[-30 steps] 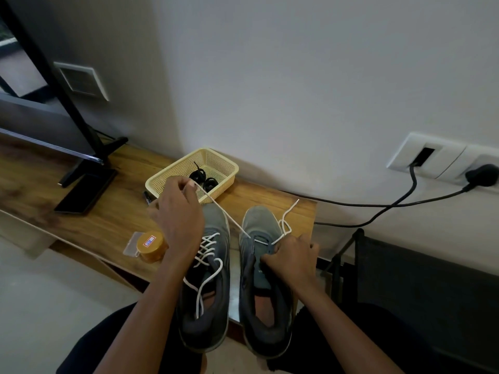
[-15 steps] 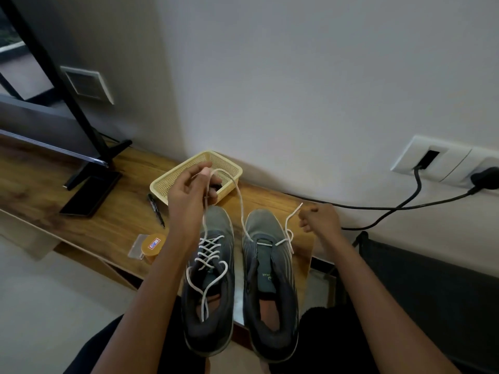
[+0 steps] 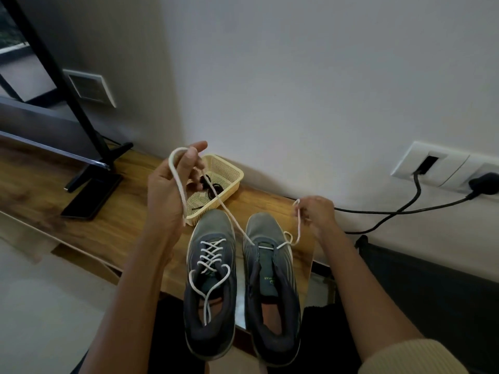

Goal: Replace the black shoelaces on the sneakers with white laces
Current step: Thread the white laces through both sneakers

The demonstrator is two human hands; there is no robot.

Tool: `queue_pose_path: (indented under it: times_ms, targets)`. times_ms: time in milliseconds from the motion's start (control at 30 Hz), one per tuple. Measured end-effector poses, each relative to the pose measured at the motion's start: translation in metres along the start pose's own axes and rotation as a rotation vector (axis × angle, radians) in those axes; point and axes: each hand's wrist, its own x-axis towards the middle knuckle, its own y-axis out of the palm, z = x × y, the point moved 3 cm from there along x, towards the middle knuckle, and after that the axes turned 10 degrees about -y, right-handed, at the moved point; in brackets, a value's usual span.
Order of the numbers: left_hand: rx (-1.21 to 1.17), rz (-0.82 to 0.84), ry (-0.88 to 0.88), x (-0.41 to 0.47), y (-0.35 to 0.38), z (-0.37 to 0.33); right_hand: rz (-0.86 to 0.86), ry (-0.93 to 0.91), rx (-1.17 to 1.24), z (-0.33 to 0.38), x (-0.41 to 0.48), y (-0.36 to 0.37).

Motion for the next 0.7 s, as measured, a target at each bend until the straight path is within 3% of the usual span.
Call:
queue_pose_path:
  times_ms: [100, 167, 267, 400, 500, 700]
  targets:
    - [0.387, -0.095, 0.140, 0.003, -0.001, 0.008, -0.028, -0.132, 0.192, 0.033, -0.018, -0.007]
    - [0.592, -0.042, 0.125, 0.007, 0.004, 0.022, 0.047, -0.217, 0.117, 0.048, -0.032, -0.009]
    - [0.956, 0.045, -0.034, 0.006, 0.019, 0.058, 0.163, -0.309, -0.288, 0.048, -0.049, -0.007]
    - [1.434, 0.088, -0.022, -0.005, 0.037, 0.098, 0.446, -0.351, -0.889, 0.022, -0.062, 0.001]
    - [1.614, 0.158, -0.059, -0.009, 0.044, 0.112, 0.545, -0.247, -1.073, 0.001, -0.071, 0.008]
    - [1.648, 0.179, -0.106, -0.008, 0.045, 0.122, 0.383, -0.300, -1.185, -0.022, -0.079, 0.019]
